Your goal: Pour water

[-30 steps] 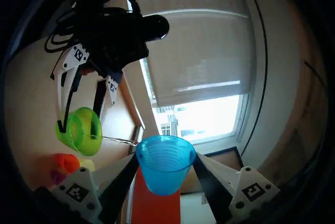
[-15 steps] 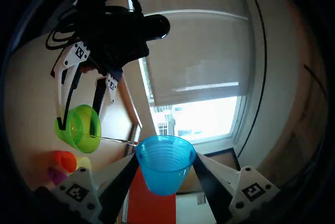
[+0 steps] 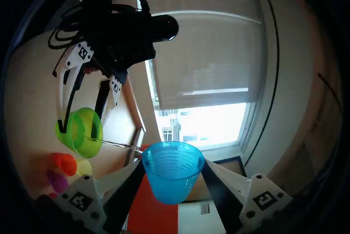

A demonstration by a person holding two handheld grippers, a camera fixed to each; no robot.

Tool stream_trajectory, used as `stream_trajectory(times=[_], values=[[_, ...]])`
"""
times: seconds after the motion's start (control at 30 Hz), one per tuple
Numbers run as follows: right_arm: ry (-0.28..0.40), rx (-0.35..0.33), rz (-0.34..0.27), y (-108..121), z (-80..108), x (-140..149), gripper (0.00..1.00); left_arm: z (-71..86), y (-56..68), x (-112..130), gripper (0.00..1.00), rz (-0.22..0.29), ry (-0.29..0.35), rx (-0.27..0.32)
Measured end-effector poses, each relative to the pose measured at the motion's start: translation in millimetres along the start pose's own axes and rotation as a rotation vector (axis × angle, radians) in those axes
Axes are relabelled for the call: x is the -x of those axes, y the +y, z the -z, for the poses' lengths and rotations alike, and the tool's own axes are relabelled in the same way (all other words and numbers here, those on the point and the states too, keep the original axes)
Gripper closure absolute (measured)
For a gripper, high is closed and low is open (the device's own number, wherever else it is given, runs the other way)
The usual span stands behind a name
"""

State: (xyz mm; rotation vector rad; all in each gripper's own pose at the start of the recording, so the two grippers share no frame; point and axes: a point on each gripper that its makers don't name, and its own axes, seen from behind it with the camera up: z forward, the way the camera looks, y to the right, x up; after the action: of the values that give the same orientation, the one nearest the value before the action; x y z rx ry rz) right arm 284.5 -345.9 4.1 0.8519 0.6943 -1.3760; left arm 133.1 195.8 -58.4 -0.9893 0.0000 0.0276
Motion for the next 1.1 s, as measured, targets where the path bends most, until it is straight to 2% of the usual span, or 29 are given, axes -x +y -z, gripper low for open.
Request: stream_trajectory(times=[0.67,1.1], values=[[-0.003,0.002,0.066,0,-2.3,-5,0.09,2.3,-1.1,-2,0.15,0.003,0.01,-0.003],[-0.003,0.004,0.085,1,-5.4,-10,0.09,1.3,-1.4,-4,0.15,0.004,0.012,-0.005]])
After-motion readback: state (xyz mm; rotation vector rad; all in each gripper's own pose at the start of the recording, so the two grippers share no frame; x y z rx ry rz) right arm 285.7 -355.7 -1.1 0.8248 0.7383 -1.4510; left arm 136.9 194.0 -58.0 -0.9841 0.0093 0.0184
